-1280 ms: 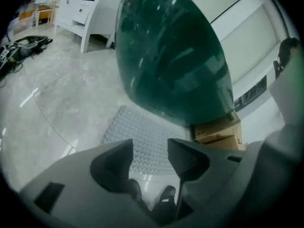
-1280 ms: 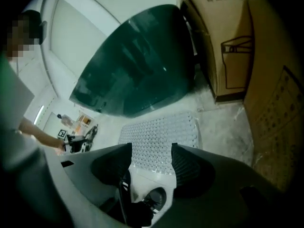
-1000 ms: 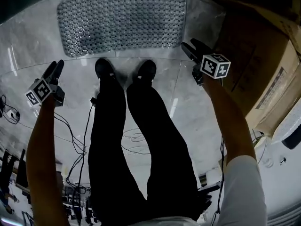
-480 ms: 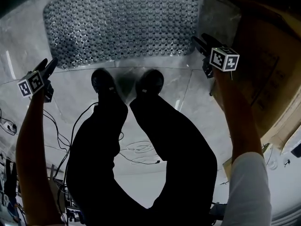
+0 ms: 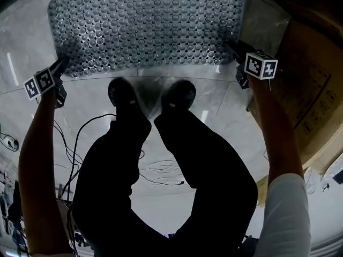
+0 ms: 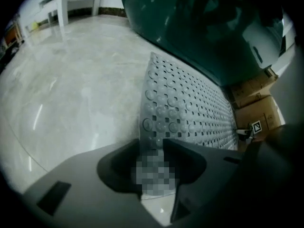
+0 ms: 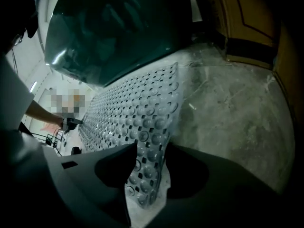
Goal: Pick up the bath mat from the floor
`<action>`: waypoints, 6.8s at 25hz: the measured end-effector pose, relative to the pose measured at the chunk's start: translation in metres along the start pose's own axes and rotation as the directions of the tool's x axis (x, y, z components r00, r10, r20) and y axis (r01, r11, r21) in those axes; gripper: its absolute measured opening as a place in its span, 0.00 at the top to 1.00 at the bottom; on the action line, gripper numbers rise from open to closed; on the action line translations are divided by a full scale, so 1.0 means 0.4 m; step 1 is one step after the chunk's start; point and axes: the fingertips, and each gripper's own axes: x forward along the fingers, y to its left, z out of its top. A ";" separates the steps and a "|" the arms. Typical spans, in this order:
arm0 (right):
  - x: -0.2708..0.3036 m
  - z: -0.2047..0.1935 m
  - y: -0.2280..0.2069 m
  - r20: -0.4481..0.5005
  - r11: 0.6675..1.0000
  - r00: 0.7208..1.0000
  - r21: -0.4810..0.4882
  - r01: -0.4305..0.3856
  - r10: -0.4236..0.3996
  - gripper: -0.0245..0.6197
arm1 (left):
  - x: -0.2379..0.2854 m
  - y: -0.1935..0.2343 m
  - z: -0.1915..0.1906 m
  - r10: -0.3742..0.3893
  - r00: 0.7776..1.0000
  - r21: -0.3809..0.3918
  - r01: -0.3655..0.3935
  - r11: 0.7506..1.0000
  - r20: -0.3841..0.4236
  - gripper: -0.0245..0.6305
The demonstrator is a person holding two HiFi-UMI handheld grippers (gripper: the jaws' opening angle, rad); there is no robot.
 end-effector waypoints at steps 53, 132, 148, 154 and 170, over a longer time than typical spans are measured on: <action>-2.207 0.764 1.379 0.751 0.906 0.530 -0.412 -0.091 0.395 0.91 | -2.429 -1.413 0.424 -0.615 0.483 0.627 0.161 0.762 0.623 0.94; -2.477 0.178 1.393 0.834 0.920 0.443 -0.389 0.051 0.328 0.91 | -2.500 -1.697 -0.166 -0.797 0.239 0.669 0.441 0.598 0.555 0.95; -2.454 0.173 1.400 0.830 0.924 0.455 -0.380 0.036 0.323 0.91 | -2.472 -1.678 -0.175 -0.814 0.251 0.669 0.470 0.575 0.523 0.95; -2.460 0.167 1.397 0.830 0.925 0.456 -0.378 0.038 0.321 0.91 | -2.465 -1.670 -0.171 -0.808 0.262 0.654 0.483 0.583 0.527 0.95; -2.489 0.172 1.376 0.841 0.925 0.424 -0.380 0.022 0.335 0.91 | -2.504 -1.701 -0.174 -0.817 0.215 0.674 0.474 0.566 0.535 0.95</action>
